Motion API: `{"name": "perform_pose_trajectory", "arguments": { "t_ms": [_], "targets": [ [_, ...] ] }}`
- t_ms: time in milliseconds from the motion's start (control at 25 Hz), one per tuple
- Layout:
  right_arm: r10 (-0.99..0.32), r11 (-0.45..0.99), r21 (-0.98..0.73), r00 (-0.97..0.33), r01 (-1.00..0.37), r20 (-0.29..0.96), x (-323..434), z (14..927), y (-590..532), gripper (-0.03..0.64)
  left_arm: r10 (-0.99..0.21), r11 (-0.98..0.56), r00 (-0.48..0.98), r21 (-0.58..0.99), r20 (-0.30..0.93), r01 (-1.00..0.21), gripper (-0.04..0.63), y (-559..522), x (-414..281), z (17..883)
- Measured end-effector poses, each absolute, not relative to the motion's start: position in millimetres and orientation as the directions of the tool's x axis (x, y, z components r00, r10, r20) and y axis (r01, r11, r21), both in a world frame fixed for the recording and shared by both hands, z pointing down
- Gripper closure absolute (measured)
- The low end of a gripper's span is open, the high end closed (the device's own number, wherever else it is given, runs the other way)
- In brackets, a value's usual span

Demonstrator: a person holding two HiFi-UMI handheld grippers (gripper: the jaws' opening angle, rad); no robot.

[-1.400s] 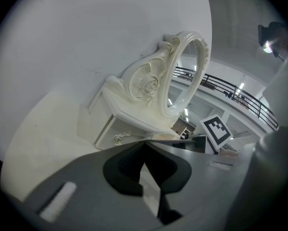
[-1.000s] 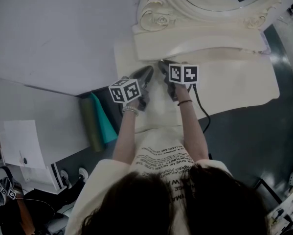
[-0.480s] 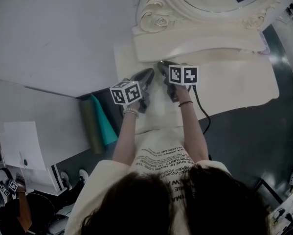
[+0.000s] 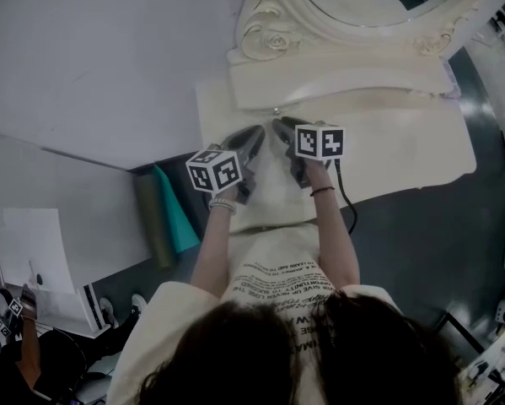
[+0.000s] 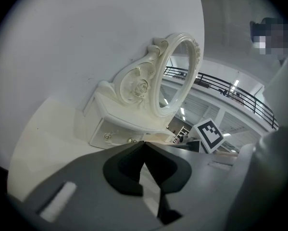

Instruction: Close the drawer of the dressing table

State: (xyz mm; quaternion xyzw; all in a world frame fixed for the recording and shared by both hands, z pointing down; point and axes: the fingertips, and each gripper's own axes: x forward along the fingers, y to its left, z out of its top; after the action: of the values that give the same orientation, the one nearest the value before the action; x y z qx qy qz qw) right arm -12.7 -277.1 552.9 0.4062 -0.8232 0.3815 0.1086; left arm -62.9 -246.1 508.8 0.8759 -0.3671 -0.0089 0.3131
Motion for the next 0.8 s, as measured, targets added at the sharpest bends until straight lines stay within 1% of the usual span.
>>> {"name": "perform_pose_trajectory", "arguments": {
  "t_ms": [40,200,600,800],
  "targets": [
    [-0.587,0.387,-0.531,-0.646,-0.754,0.489,-11,552,-274,0.511,-0.648,-0.539,0.732,0.552,0.21,-0.636,0.591,-244,-62,507],
    [-0.581,0.44,-0.513,-0.669,-0.737,0.464,-12,542,-261,0.52,-0.64,-0.564,0.742,0.533,0.201,-0.631,0.591,-231,-57,498],
    [-0.574,0.53,-0.493,-0.719,-0.691,0.391,-19,515,-229,0.608,-0.611,-0.62,0.766,0.481,0.199,-0.62,0.591,-199,-48,483],
    [-0.571,0.574,-0.479,-0.744,-0.664,0.346,-23,500,-217,0.614,-0.609,-0.637,0.771,0.464,0.187,-0.616,0.591,-188,-50,476]
  ]
}}
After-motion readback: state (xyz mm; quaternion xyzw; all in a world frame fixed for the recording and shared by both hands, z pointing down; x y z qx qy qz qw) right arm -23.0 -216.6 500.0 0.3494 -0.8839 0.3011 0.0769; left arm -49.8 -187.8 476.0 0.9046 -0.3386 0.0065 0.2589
